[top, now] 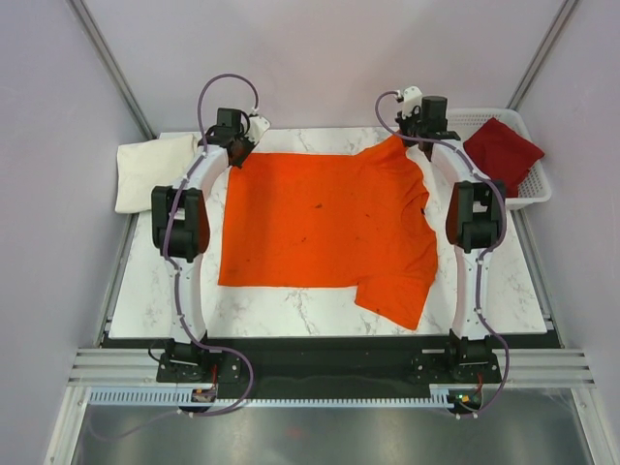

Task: Fold and stack the t-shirts
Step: Fold the tshirt

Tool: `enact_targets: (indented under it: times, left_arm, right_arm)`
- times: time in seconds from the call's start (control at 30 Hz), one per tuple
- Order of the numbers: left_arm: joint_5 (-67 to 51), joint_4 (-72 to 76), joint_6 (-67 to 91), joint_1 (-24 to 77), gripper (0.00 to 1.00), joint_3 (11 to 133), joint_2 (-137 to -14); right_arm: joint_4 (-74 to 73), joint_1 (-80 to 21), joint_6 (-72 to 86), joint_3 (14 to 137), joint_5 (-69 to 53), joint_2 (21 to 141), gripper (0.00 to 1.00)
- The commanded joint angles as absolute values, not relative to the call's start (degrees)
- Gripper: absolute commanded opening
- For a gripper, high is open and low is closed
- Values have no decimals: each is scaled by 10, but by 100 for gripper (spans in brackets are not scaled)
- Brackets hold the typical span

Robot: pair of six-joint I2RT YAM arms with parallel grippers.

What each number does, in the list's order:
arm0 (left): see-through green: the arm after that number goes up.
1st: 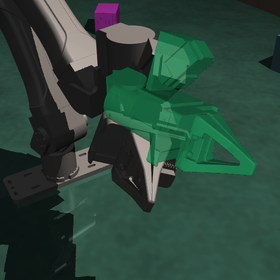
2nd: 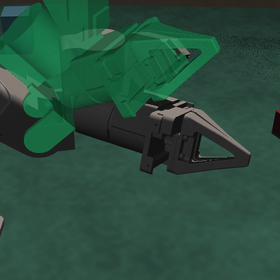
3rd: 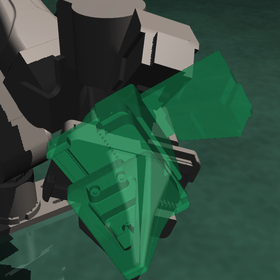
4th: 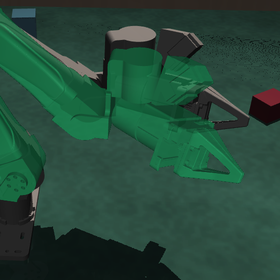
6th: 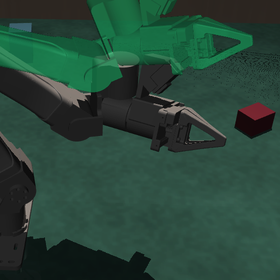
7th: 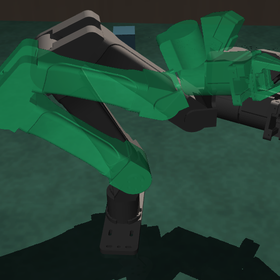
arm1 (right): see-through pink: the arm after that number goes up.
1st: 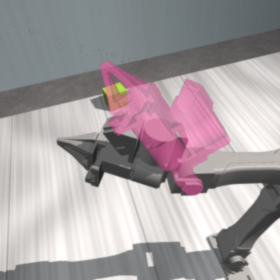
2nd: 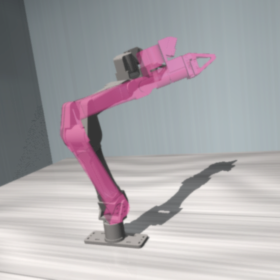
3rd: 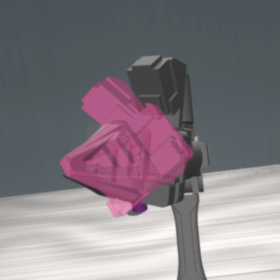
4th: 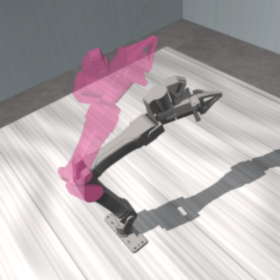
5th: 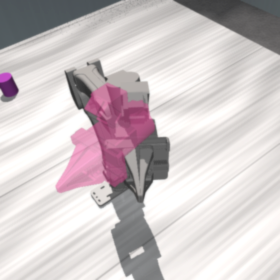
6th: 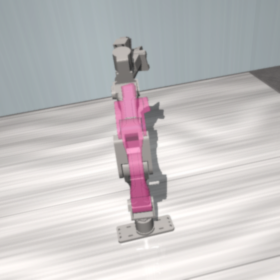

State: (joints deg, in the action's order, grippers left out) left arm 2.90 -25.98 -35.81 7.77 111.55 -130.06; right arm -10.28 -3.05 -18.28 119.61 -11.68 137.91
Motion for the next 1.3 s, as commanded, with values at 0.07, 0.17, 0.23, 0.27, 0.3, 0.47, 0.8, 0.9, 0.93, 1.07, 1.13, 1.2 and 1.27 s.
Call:
enact_targets:
  times: [0.07,0.17,0.23,0.27,0.3,0.47,0.8,0.9,0.93,1.07,1.13,1.2,1.27]
  left_arm:
    - [25,-206,-359,72,2,1091,-1223]
    - [19,-206,-357,72,2,1056,-1190]
    - [19,-206,-362,72,2,1042,-1175]
    - [21,-206,-366,71,2,1036,-1169]
    - [22,-207,-371,71,2,1026,-1156]
    - [20,-211,-396,71,2,988,-1120]
    - [11,-198,-414,69,2,884,-1081]
    - [11,-184,-411,68,2,856,-1068]
    - [10,-181,-411,67,2,850,-1064]
    - [8,-173,-414,64,2,812,-1035]
    - [3,-173,-416,62,2,795,-1015]
    - [2,-174,-417,62,2,768,-994]
    - [2,-173,-417,62,2,737,-981]
  right_arm:
    - [-73,-30,-204,1182,-117,1283,0]
    - [-79,-31,-207,1160,-120,1248,0]
    - [-87,-31,-214,1140,-125,1221,0]
    - [-91,-31,-218,1133,-127,1213,0]
    - [-96,-31,-221,1119,-127,1204,0]
    - [-109,-31,-239,1054,-128,1137,0]
    - [-114,-31,-263,910,-131,1071,0]
    - [-114,-31,-262,890,-137,1052,0]
    - [-115,-31,-262,884,-138,1041,0]
    - [-127,-31,-266,841,-140,1006,0]
    - [-133,-31,-266,819,-144,977,0]
    - [-140,-32,-265,779,-147,943,0]
    - [-145,-33,-259,734,-149,919,0]
